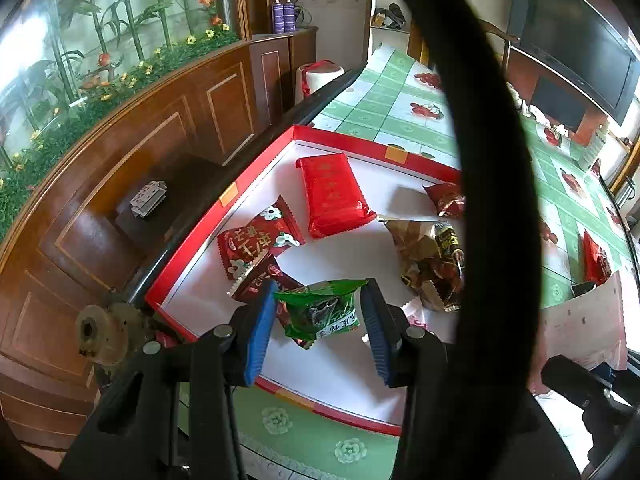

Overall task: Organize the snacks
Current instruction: 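Carry the green packet with the left tool while the right tool carries the white-pink packet, then release the green packet in the box with the left tool while the right tool releases its packet, then move both open tools back from the box over the remaining packets on the table, then grasp the dark brown packet with the left tool while the right tool grasps the white-red striped packet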

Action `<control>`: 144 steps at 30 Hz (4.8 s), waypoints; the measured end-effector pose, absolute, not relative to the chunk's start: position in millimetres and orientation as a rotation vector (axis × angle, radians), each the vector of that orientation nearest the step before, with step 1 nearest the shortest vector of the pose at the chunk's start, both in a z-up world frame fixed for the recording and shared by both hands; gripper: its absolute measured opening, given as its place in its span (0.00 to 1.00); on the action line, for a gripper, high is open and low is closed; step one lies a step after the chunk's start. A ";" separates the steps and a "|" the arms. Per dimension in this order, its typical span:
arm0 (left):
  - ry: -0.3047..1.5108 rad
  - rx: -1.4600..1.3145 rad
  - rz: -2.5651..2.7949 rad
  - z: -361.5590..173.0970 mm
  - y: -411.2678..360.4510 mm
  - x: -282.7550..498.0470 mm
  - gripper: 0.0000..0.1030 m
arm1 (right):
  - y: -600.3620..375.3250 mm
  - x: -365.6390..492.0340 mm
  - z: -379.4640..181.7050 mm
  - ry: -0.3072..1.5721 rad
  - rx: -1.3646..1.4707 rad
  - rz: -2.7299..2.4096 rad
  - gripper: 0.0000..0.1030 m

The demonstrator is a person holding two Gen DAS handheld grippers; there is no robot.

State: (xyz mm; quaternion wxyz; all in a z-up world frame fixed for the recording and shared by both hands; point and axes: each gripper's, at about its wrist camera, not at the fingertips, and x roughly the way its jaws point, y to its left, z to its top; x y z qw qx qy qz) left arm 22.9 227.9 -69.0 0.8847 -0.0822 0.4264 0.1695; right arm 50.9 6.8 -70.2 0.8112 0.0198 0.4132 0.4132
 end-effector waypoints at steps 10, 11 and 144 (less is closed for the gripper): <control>0.902 -0.161 0.367 -76.4 235.6 32.2 0.44 | 29.3 54.7 -78.5 0.916 0.024 0.921 0.13; 0.905 -0.160 0.366 -77.4 236.1 34.1 0.44 | 31.0 55.1 -79.7 0.919 0.021 0.922 0.13; 1.105 -0.026 -0.177 -104.8 -32.3 128.1 0.77 | -216.4 128.0 -86.3 0.757 0.165 0.409 0.55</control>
